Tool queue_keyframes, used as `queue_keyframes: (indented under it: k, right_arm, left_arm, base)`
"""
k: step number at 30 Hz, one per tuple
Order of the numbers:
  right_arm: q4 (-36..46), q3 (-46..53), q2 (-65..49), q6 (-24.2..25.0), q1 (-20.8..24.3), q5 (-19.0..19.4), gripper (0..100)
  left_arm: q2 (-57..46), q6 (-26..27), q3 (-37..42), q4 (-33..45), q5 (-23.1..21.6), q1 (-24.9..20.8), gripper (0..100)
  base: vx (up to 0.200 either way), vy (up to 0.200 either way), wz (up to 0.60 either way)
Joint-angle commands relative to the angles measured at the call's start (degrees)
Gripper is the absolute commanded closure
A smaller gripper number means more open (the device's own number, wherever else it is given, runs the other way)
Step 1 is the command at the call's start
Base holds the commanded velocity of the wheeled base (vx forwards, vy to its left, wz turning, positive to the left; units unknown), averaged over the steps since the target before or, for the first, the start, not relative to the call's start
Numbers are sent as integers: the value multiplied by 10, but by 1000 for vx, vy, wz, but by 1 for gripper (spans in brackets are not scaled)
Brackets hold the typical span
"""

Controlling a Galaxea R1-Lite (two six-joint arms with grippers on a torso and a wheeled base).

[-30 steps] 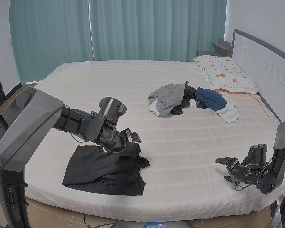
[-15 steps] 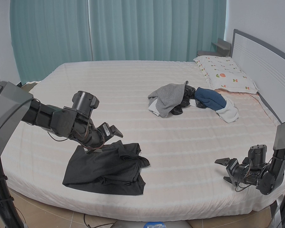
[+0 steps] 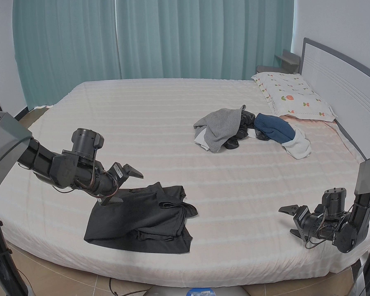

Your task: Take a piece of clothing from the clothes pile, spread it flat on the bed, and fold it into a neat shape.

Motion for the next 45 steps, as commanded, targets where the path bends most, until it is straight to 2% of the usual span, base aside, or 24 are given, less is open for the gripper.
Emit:
queue_keyframes:
  k: [1, 12, 16, 20, 29, 35, 42, 45]
  right_arm:
    - [0, -1, 0, 0, 2, 1, 0]
    - [0, 1, -4, 0, 7, 1, 0]
    - [0, 1, -7, -1, 7, 1, 0]
    - [0, 3, -24, -1, 13, 1, 0]
    - [5, 3, -66, -1, 80, -3, 0]
    - [5, -3, -52, 2, 150, -7, 0]
    - [19, -35, -47, -2, 187, -10, 0]
    - [43, -61, -48, -2, 204, -10, 0]
  left_arm:
    - [13, -2, 14, -6, -8, 31, 0]
    - [40, 0, 14, -8, -8, 46, 0]
    - [47, 2, 19, -8, -34, 45, 0]
    - [46, 2, 23, -10, -39, 44, 0]
    - [55, 3, 41, -45, -31, 38, 0]
    - [59, 1, 61, -88, -24, 22, 0]
    - [67, 1, 59, -90, 1, 13, 0]
    - [67, -2, 58, -89, 4, 13, 0]
  base:
    - [0, 200, 0]
    - [0, 200, 0]
    - [0, 200, 0]
    - [0, 100, 0]
    - [0, 0, 0]
    - [0, 0, 0]
    - [0, 0, 0]
    - [0, 200, 0]
